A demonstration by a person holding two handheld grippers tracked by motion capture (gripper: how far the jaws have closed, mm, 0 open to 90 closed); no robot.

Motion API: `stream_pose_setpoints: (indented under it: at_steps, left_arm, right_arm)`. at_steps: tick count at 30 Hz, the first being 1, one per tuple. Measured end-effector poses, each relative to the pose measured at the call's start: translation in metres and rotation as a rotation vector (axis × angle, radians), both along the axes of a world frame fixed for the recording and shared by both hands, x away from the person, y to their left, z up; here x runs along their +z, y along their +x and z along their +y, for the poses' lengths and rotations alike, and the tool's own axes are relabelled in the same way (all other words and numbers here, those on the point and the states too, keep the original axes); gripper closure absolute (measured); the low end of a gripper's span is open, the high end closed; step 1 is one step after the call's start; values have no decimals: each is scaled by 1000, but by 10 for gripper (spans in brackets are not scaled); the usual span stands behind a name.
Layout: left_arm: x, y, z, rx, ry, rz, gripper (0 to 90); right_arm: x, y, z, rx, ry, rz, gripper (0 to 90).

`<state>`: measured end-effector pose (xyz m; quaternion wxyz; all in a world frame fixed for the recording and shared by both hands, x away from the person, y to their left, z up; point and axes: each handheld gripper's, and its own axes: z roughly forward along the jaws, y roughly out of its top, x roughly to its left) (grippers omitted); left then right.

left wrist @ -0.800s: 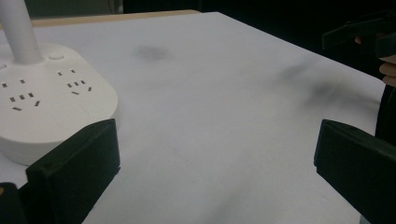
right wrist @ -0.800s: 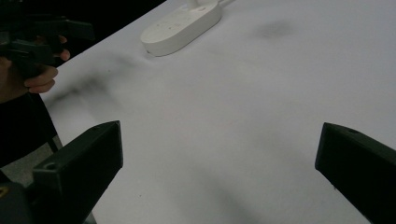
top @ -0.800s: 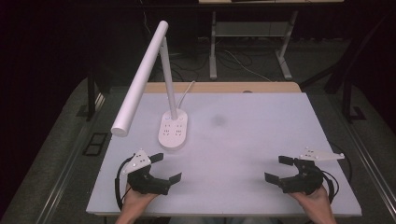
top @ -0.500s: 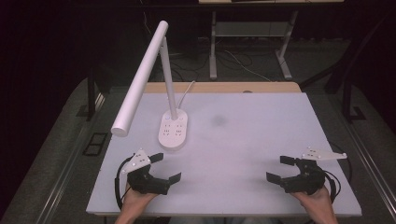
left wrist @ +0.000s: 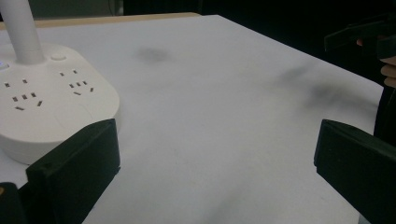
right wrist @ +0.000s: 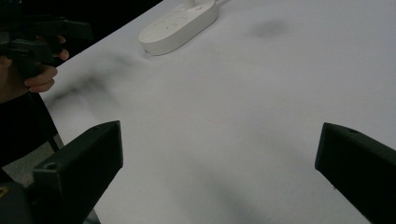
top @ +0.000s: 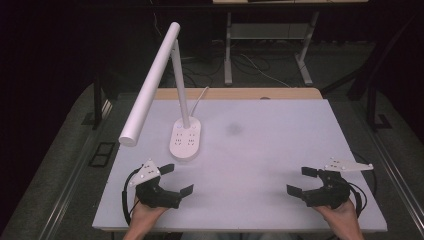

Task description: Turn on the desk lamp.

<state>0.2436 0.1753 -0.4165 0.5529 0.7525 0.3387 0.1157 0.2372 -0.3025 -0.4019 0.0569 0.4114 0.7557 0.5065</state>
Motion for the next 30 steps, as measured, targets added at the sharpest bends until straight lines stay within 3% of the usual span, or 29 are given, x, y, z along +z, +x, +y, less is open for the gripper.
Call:
stream_pose_setpoints:
  at_steps: [6, 18, 30]
  left_arm:
    - [0, 0, 0, 1, 3, 3, 0]
    - [-2, 0, 2, 13, 6, 18, 0]
    - [-3, 1, 2, 14, 4, 25, 0]
  right_arm:
    - [3, 1, 4, 10, -24, -4, 6]
    - [7, 9, 9, 38, -38, 33, 6]
    - [20, 18, 18, 81, -60, 26, 6]
